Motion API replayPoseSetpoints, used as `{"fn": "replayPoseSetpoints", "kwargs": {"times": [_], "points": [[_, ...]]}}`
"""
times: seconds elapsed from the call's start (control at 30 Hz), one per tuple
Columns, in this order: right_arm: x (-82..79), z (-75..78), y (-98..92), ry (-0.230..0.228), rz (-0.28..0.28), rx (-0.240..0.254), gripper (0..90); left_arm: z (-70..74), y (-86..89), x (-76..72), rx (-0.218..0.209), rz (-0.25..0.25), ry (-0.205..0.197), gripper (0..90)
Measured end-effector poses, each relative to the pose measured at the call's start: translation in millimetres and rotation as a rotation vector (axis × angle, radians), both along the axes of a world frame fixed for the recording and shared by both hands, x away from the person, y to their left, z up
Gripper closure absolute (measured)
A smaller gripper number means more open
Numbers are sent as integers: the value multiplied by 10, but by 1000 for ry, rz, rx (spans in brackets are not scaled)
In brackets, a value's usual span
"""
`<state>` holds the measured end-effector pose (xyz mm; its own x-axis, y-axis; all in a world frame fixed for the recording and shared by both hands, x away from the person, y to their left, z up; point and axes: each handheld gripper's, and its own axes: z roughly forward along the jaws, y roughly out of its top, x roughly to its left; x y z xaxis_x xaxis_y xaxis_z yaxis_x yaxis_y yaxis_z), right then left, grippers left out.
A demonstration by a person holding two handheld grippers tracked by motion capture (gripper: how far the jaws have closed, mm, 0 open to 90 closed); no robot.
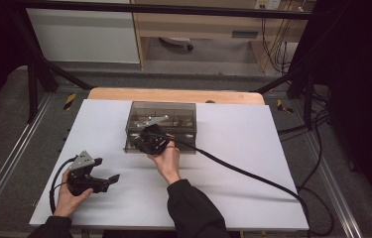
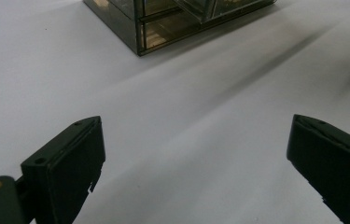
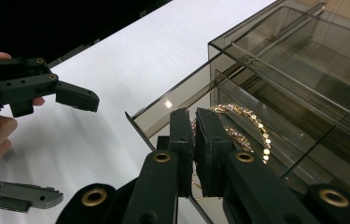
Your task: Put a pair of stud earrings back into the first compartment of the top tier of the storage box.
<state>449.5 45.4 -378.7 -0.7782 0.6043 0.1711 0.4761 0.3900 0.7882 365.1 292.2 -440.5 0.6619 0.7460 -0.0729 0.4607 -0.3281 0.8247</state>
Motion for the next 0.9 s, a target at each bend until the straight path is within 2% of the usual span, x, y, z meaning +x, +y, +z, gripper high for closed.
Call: {"fn": "replayPoseSetpoints", "kwargs": {"times": [0.23,0.4,0.67,0.8,0.9], "points": [[-9,16,-5,-2,-7,14,835,1,-1,-1,0,-1,0,39],[-46,84,-36,-32,-8,4,791,1,1,0,1,-1,0,39],[-136,278,-165,-68,-8,21,653,1,-1,-1,2,1,0,39],[-163,327,-294,-70,-14,25,553,1,-1,-1,2,0,0,39],[-191,353,-429,-77,-25,47,491,0,-1,0,2,1,0,39]]}}
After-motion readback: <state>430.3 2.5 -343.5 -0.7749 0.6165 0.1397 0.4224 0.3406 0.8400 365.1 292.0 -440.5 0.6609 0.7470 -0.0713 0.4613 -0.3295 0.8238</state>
